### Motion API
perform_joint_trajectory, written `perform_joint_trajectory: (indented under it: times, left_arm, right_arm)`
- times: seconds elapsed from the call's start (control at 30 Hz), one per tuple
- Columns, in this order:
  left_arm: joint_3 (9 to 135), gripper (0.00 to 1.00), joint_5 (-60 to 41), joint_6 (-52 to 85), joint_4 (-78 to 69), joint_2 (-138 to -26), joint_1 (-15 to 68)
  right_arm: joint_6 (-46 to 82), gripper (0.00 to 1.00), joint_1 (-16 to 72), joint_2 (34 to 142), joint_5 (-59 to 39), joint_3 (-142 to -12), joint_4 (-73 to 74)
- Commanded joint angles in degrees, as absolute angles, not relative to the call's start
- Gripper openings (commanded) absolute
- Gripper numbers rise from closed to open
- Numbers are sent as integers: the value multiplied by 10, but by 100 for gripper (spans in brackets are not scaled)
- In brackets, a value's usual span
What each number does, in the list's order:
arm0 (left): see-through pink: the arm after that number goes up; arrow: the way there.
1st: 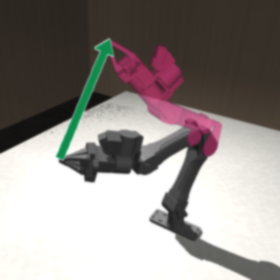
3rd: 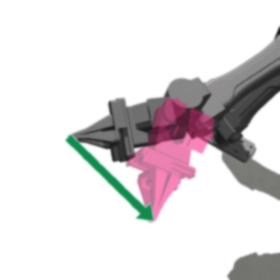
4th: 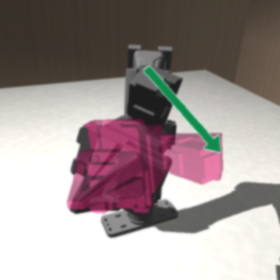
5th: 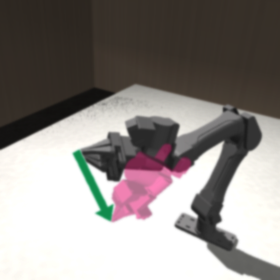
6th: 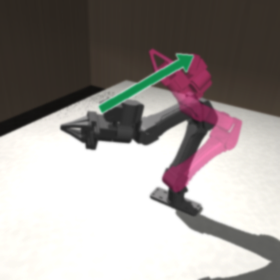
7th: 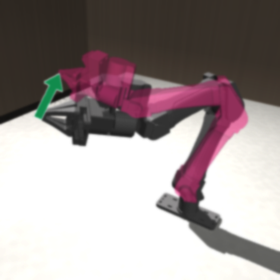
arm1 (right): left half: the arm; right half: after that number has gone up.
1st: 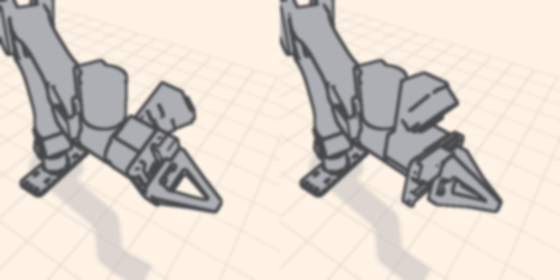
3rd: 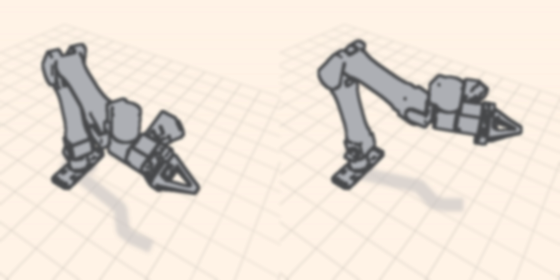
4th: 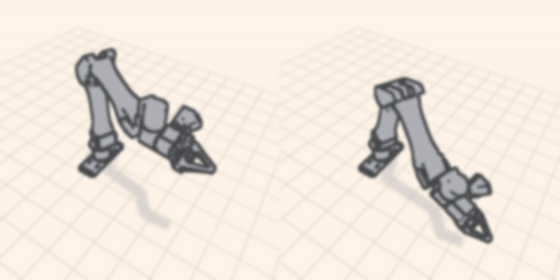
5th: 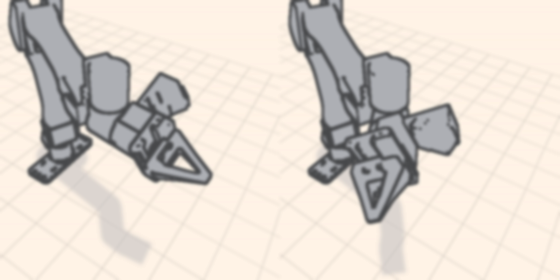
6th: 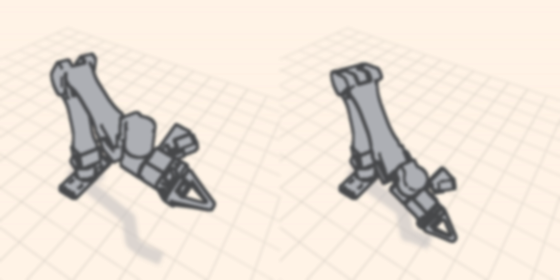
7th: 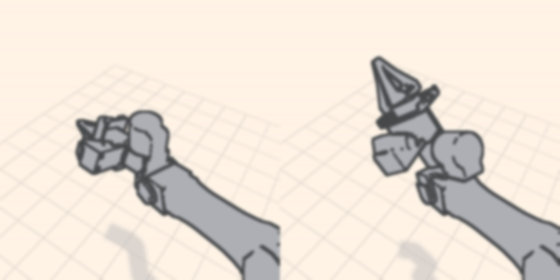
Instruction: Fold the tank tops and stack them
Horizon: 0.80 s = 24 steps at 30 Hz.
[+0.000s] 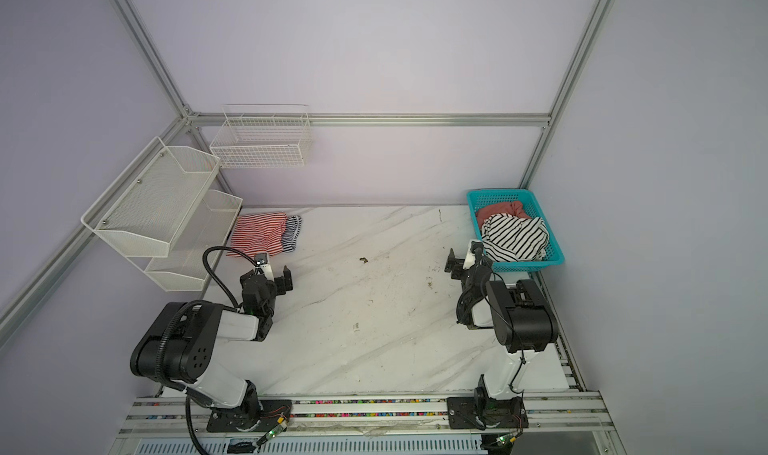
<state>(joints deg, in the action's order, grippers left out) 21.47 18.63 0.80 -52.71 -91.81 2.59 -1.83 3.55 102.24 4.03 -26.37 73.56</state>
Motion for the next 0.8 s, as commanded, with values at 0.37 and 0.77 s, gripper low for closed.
perform_joint_trajectory:
  times: [0.37, 0.77]
  left_arm:
    - [213, 100, 185, 5, -560, -905, 22]
    - [212, 100, 179, 4, -561, -904, 21]
  right_arm:
    - [-27, 97, 38, 1019, 52, -270, 757]
    - [-29, 92, 38, 1018, 51, -270, 756]
